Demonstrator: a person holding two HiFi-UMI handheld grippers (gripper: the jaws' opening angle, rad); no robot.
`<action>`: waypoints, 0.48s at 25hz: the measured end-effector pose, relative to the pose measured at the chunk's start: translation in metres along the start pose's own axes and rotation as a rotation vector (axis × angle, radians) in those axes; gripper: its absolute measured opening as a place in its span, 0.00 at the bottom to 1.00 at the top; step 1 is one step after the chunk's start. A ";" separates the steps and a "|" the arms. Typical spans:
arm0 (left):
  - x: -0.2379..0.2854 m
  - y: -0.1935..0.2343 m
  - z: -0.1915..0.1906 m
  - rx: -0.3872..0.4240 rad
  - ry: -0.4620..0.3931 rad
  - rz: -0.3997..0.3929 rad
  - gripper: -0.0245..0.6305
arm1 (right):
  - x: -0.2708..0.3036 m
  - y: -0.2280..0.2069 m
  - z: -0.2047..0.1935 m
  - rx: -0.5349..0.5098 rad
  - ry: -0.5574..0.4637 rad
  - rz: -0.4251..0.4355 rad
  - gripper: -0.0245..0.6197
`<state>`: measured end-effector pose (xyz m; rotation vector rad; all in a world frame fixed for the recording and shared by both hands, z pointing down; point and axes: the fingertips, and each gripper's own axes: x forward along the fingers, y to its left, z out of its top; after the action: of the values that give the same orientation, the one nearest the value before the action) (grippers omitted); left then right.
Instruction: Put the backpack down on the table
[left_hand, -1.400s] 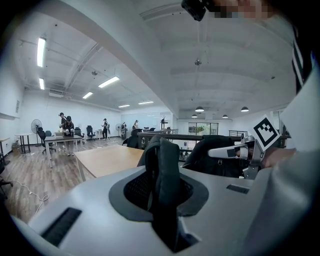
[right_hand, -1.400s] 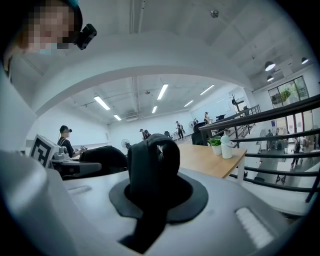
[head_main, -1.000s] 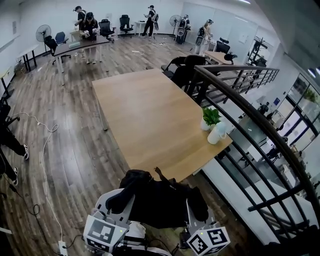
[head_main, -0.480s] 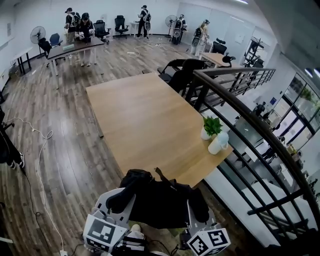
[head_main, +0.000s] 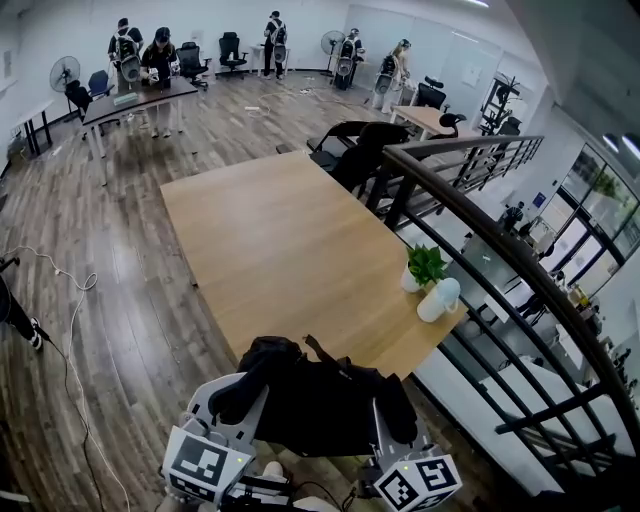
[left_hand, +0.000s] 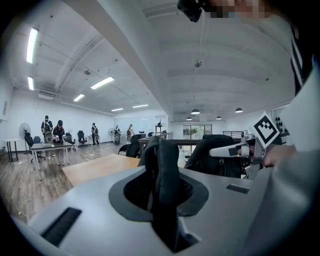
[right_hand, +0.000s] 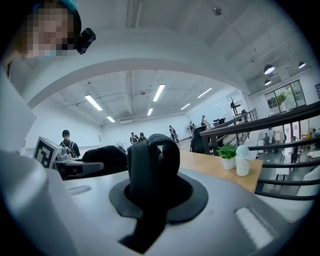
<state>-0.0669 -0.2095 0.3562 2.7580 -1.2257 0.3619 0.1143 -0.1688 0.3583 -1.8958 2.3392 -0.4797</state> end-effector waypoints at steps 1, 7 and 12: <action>0.003 0.001 0.001 0.001 -0.003 -0.005 0.13 | 0.003 -0.001 0.001 -0.001 0.000 -0.004 0.12; 0.007 0.012 0.006 -0.016 -0.006 -0.016 0.13 | 0.012 0.003 0.004 0.000 0.009 -0.017 0.12; 0.010 0.009 0.009 -0.019 -0.010 -0.022 0.13 | 0.012 0.001 0.012 -0.007 0.010 -0.016 0.12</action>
<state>-0.0659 -0.2245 0.3501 2.7581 -1.1942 0.3340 0.1136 -0.1822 0.3481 -1.9207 2.3367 -0.4837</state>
